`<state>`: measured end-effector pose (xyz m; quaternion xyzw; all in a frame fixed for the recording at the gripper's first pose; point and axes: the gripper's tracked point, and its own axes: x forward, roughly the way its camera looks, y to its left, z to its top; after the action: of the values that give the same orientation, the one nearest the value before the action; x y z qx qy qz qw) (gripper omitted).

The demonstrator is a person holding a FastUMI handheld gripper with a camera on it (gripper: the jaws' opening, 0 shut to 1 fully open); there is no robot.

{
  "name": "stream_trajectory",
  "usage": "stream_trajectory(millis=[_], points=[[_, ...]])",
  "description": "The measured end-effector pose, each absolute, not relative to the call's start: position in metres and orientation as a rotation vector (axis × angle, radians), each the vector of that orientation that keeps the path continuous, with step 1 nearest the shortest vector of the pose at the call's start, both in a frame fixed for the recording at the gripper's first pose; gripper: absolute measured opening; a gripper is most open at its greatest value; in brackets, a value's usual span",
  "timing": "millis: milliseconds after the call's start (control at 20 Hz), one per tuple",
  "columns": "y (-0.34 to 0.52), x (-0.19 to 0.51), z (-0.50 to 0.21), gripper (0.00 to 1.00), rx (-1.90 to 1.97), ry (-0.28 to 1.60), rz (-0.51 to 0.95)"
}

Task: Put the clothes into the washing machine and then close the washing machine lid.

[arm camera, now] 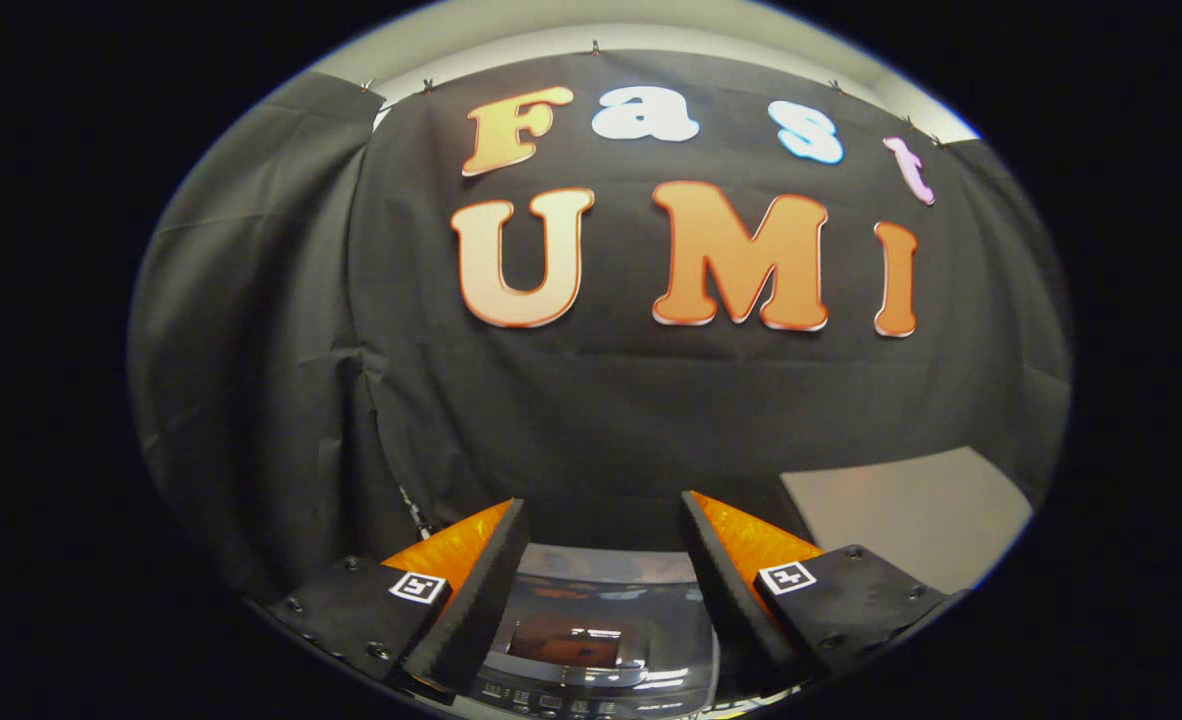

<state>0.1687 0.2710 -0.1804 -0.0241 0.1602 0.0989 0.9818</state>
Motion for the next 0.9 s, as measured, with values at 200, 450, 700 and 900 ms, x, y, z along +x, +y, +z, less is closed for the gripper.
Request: stream_trajectory(millis=[200, 450, 700, 900], points=[[0.215, 0.151, -0.119, 0.97, -0.044, 0.256, 0.155], [0.145, 0.123, -0.054, 0.97, -0.050, 0.172, 0.079], [0.075, 0.093, -0.017, 0.97, -0.055, 0.125, 0.013], [0.033, 0.070, 0.001, 0.97, -0.044, 0.114, 0.010]])
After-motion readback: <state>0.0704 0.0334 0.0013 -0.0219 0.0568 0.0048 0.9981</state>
